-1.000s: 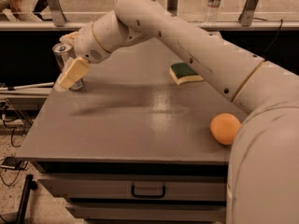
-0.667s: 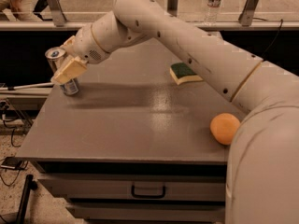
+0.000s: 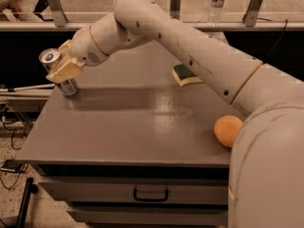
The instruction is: Pick redbull can
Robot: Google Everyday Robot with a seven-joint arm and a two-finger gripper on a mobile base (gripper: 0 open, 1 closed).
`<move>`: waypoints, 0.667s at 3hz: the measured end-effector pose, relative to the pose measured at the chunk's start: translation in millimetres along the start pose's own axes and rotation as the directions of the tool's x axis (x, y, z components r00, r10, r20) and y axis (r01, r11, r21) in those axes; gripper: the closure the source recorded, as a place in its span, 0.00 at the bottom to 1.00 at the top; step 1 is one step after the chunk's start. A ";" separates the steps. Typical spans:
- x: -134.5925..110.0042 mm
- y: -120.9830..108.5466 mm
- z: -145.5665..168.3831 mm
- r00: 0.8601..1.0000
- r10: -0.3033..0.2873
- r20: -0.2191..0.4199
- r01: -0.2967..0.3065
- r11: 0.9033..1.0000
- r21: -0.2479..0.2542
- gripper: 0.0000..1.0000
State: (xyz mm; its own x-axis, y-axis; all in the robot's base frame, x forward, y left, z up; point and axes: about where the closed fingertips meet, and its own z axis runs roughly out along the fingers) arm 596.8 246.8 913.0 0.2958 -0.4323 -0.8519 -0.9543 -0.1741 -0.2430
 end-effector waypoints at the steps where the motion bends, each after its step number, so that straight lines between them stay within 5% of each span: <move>1: -14.6 6.8 -2.4 0.999 0.000 0.046 0.001 1.000 -0.028 1.00; 2: -49.9 18.8 -34.3 0.998 -0.012 0.069 0.014 0.999 -0.042 1.00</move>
Offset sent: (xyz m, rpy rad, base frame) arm -0.0319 -0.0130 0.0582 0.0453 0.0243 0.0645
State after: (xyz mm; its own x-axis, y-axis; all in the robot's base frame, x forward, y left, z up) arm 565.6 234.8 966.9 0.3031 -0.3681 -0.8790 -0.9472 -0.2172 -0.2357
